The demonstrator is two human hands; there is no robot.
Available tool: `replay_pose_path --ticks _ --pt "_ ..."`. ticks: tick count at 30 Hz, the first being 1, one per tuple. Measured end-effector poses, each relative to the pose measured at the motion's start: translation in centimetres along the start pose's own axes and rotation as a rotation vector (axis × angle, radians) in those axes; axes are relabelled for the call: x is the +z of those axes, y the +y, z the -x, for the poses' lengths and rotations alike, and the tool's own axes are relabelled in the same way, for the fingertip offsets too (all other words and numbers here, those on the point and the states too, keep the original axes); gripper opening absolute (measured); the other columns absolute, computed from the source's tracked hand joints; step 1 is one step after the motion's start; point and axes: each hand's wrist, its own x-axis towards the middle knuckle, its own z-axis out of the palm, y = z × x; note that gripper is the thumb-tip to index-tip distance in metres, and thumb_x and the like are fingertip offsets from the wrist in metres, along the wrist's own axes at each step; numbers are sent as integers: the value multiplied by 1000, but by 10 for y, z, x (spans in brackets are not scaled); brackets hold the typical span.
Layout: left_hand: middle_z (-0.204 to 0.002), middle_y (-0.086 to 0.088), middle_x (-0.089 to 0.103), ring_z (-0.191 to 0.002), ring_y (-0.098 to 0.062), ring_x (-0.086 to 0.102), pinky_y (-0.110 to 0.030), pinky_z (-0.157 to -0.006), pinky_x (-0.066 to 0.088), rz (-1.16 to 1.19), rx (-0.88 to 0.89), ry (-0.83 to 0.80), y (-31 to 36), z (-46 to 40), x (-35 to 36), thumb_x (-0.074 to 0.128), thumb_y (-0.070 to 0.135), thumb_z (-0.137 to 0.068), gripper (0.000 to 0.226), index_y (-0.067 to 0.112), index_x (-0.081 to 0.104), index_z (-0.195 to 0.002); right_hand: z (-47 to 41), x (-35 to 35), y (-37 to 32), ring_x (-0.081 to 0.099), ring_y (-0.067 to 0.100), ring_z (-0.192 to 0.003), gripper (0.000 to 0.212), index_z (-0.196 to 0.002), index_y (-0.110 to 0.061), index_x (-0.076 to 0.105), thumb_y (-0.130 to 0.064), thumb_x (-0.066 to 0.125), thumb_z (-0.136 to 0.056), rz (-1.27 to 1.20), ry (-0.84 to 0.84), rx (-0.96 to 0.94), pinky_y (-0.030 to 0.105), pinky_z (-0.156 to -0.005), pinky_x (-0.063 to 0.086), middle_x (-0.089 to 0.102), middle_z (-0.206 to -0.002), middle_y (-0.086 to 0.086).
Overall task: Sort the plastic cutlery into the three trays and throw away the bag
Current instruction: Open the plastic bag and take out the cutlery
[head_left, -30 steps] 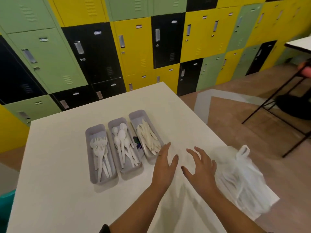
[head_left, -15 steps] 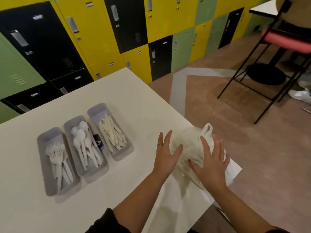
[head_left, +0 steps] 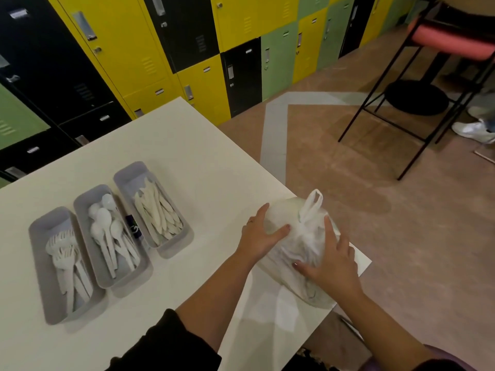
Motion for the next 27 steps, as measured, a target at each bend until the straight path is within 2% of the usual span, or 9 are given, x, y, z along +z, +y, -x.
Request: replay_pose_path --ticks 2,4,6,8,12,15,22,27 --pt "-143 -2 38 -134 -24 35 -43 -112 32 16 -46 -35 -2 -1 -6 64 65 -63 93 39 24 -143 -6 -1 -4 37 36 -127 126 -148 -33 -7 -62 76 -57 -3 -34 -13 45 -101 37 22 -148 13" --pt "-138 0 44 -129 -22 42 -41 -109 38 90 -72 -48 -6 -1 -11 69 64 -61 93 39 28 -141 -11 -4 -8 46 32 -117 122 -148 -35 -2 -57 78 -59 -18 -73 -48 38 -91 41 37 -137 11" --pt "-131 4 50 -119 -18 49 -33 -101 43 164 -78 -36 -11 2 -18 73 53 -71 82 33 33 -139 -12 -3 -14 53 26 -104 114 -146 -40 1 -52 78 -63 -58 -125 -81 31 -77 41 45 -124 7" --pt "-124 6 52 -111 -16 51 -29 -92 45 210 -96 -23 -14 6 -27 71 46 -78 72 30 34 -137 -13 -2 -22 53 22 -97 108 -145 -43 6 -49 78 -65 -81 -153 -120 28 -72 38 48 -118 5" --pt "-116 7 52 -106 -16 53 -27 -86 44 234 -100 69 -30 22 -49 68 48 -79 67 29 34 -134 -13 6 -42 52 22 -113 101 -145 -43 13 -48 77 -66 -85 -215 -238 27 -81 39 52 -130 2" --pt "-122 6 56 -108 -14 56 -28 -90 46 269 -57 174 -47 40 -67 67 48 -80 63 28 37 -132 -8 15 -62 51 20 -118 100 -144 -46 13 -53 74 -65 -104 -267 -333 28 -88 41 51 -134 -2" --pt "-123 6 55 -108 -16 55 -31 -95 46 326 -74 403 -91 100 -112 63 43 -84 58 29 35 -133 20 45 -123 54 20 -115 92 -141 -53 14 -50 72 -69 -82 -417 -514 30 -94 44 54 -128 0" --pt "-119 4 52 -103 -18 53 -32 -92 46 331 -163 486 -129 146 -138 62 44 -86 55 28 33 -129 42 71 -163 57 22 -109 98 -144 -45 16 -40 76 -67 30 -525 -663 30 -89 47 56 -125 3"
